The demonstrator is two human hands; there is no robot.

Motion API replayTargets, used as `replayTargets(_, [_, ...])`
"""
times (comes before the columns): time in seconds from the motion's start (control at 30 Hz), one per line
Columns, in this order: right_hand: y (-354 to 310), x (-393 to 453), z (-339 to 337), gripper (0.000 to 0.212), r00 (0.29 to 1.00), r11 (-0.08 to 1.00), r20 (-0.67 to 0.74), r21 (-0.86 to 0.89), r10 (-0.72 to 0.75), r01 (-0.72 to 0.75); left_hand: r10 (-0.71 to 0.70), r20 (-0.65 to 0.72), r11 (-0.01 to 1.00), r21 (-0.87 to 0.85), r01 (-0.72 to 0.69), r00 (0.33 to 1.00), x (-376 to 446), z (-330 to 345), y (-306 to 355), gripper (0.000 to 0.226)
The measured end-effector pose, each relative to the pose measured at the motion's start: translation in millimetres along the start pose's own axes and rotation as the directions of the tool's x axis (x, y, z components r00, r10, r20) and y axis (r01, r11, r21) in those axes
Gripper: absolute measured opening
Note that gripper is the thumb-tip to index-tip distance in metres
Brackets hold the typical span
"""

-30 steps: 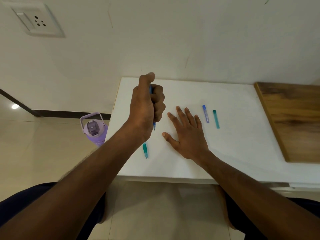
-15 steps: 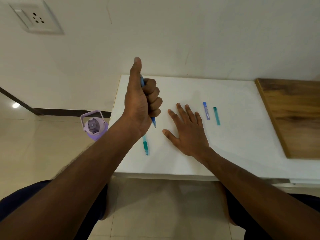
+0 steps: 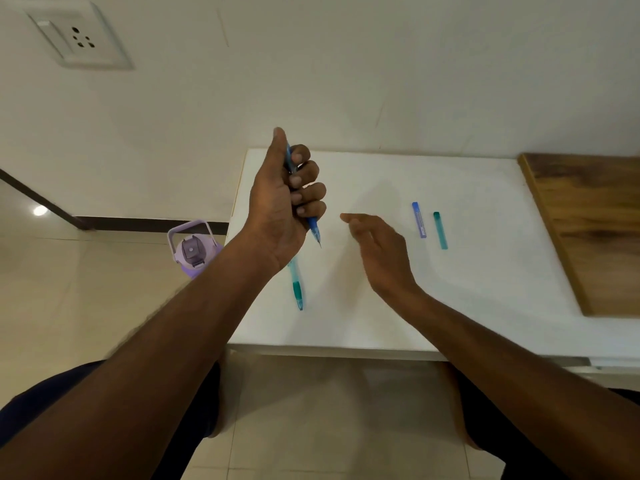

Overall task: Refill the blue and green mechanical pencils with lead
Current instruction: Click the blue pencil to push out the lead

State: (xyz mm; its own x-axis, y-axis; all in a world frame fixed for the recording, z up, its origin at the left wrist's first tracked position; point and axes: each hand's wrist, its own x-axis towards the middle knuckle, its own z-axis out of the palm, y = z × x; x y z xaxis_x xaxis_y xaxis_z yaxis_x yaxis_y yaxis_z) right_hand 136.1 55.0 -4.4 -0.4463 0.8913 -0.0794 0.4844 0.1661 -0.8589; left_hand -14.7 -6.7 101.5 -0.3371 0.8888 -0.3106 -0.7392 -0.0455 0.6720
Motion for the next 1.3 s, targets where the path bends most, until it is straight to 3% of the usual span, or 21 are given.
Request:
replayTargets(0.03, [-12.8, -9.2, -1.7, 0.040, 0.994, 0.972, 0.057, 0.209, 0.096, -0.105, 0.009, 0.002, 1.000, -0.024, -0.009, 1.000, 1.1, -1.4, 0.8, 0.054])
replayTargets(0.1, [-30.4, -31.1, -6.6, 0.050, 0.949, 0.870, 0.251, 0.405, 0.190, -0.281, 0.012, 0.003, 0.998, -0.061, -0.011, 1.000, 1.7, -4.7, 3.1, 0.055])
replayTargets(0.27, [-49.1, -59.1, -16.3, 0.064, 0.832, 0.689, 0.476, 0.501, 0.286, -0.524, -0.015, -0.009, 0.993, -0.114, 0.014, 1.000, 1.6, -11.7, 7.4, 0.058])
replayTargets(0.5, [-56.7, -58.4, -17.7, 0.065, 0.804, 0.632, 0.512, 0.524, 0.302, -0.571, -0.040, -0.030, 0.996, -0.083, 0.037, 0.999, 1.0, -12.2, 3.0, 0.057])
replayTargets(1.07, [-46.4, -53.5, -15.0, 0.062, 0.776, 0.599, 0.580, 0.538, 0.247, -0.593, -0.066, -0.067, 0.997, -0.036, 0.064, 0.996, 2.9, -13.9, 0.4, 0.054])
replayTargets(1.17, [-46.5, -49.8, -18.2, 0.055, 0.819, 0.710, 0.513, 0.474, 0.258, -0.521, -0.049, -0.091, 0.999, -0.005, 0.049, 0.995, 4.3, -11.2, -2.6, 0.054])
replayTargets(1.3, [-50.5, -31.5, -27.5, 0.027, 0.951, 0.918, 0.299, 0.349, 0.079, -0.186, 0.036, -0.136, 0.963, 0.269, 0.002, 0.990, 3.2, -4.3, -12.3, 0.055])
